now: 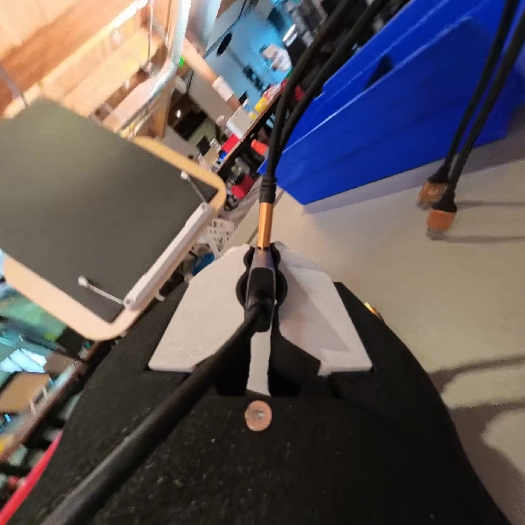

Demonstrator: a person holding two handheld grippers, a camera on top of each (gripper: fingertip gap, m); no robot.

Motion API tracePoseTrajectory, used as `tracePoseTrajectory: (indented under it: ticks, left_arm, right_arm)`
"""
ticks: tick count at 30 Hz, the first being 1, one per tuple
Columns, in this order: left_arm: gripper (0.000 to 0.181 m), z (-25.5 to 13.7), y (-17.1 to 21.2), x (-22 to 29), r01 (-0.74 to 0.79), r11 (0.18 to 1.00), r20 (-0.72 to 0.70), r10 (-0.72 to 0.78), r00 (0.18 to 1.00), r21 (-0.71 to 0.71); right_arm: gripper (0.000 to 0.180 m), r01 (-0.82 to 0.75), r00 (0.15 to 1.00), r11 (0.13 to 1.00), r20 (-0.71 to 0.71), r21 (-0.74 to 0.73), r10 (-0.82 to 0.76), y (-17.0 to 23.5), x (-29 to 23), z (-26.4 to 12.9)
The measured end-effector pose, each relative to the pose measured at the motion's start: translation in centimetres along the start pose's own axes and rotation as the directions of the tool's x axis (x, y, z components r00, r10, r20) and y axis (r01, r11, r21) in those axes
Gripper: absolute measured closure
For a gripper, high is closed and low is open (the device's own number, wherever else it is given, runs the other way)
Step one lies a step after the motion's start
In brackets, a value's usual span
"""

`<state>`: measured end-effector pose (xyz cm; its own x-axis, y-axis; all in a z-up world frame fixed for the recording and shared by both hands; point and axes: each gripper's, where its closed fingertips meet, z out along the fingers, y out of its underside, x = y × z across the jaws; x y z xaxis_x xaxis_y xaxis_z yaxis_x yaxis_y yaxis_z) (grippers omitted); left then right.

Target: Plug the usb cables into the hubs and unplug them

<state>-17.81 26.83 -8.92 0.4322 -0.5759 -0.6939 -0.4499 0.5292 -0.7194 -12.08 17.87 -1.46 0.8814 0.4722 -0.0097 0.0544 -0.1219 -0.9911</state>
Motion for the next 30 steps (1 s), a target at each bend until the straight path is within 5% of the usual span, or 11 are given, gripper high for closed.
tracePoseTrajectory:
  ticks: [4, 7, 11, 15, 20, 24, 28, 30]
  left_arm:
    - [0.171, 0.4, 1.8, -1.3, 0.112, 0.99, 0.059, -0.107, 0.993, -0.09]
    - [0.171, 0.6, 2.5, -1.6, 0.123, 0.985, 0.076, -0.114, 0.991, -0.121]
    - [0.171, 0.5, 2.5, -1.9, 0.137, 0.983, 0.078, -0.128, 0.989, -0.12]
    - [0.171, 0.6, 2.8, -1.9, 0.146, 0.981, 0.07, -0.138, 0.988, -0.131]
    - [0.171, 0.6, 3.1, -1.8, 0.15, 0.978, 0.059, -0.143, 0.988, -0.144]
    - [0.171, 0.7, 3.2, -1.7, 0.146, 0.978, 0.053, -0.139, 0.989, -0.151]
    - [0.171, 0.7, 3.4, -1.6, 0.149, 0.976, 0.048, -0.143, 0.989, -0.156]
    - [0.171, 0.7, 3.4, -1.6, 0.148, 0.976, 0.044, -0.143, 0.989, -0.158]
  right_arm:
    - [0.166, 0.074, 0.996, 0.99, 0.066, -0.12, -0.066, 3.8, -5.8, 2.0]
    - [0.143, 0.098, 0.995, 0.929, 0.019, -0.358, -0.098, 11.2, -7.3, 5.3]
    - [0.107, 0.023, 0.998, 0.86, 0.06, -0.509, 0.009, 14.8, -10.0, 7.9]
    - [0.124, 0.114, 0.96, 0.817, 0.276, -0.565, 0.057, 16.0, -15.1, 7.3]
    - [0.169, 0.361, 0.91, 0.765, 0.379, -0.534, -0.165, 17.7, -15.6, 5.8]
    - [0.175, 0.49, 0.83, 0.701, 0.523, -0.518, -0.193, 18.1, -15.6, 3.0]
    - [0.176, 0.671, 0.591, 0.626, 0.797, -0.398, -0.126, 18.8, -14.9, -4.3]
    - [0.176, 0.644, 0.599, 0.621, 0.8, -0.447, -0.044, 18.8, -13.0, -6.1]
